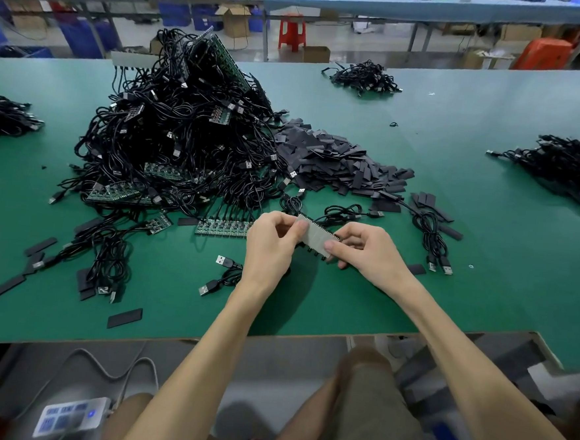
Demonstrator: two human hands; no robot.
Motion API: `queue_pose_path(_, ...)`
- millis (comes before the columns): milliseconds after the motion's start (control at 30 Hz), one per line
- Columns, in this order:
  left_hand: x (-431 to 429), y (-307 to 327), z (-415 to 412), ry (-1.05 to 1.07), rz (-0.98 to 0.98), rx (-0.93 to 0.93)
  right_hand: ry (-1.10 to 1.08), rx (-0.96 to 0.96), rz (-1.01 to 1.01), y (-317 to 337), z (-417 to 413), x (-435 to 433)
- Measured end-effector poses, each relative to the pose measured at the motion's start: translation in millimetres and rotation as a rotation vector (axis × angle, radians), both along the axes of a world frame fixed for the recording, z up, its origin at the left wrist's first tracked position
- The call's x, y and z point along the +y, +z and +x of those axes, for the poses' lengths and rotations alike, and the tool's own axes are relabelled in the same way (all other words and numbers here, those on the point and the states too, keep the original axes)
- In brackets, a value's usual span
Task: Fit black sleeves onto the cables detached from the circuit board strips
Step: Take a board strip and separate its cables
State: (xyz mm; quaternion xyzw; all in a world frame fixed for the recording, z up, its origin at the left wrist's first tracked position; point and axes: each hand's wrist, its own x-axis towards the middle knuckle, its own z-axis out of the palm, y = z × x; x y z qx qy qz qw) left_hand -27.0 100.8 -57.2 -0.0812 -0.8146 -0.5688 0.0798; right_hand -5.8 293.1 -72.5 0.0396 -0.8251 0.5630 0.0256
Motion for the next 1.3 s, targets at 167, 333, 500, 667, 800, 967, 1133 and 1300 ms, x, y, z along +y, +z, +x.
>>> queue_pose_path(167, 0, -1, 2, 0.006, -0.043, 0.022, -0.012, 0.008, 0.013, 1, 1, 0)
queue_pose_path(333, 1, -3, 3, -0.004, -0.043, 0.005, 0.001, -0.005, -0.015, 3, 1, 0)
queue_pose_path(500, 3, -6, 5, 0.018, -0.053, 0.004, 0.01, -0.01, -0.038, 2, 0, 0)
queue_pose_path(667, 4, -5, 6, 0.035, -0.057, 0.007, 0.016, -0.008, -0.047, 0, -1, 1)
queue_pose_path(800, 5, -4, 8, 0.051, -0.06, 0.019, 0.019, -0.011, -0.066, 1, 0, 1)
queue_pose_path(967, 7, -3, 10, 0.069, -0.076, 0.032, 0.022, -0.011, -0.086, 2, -1, 1)
queue_pose_path(1133, 11, -2, 11, 0.094, -0.089, 0.053, 0.024, -0.014, -0.102, 2, 1, 0)
queue_pose_path(1300, 14, 4, 13, 0.162, -0.057, 0.138, 0.009, -0.013, -0.058, 1, 2, -2)
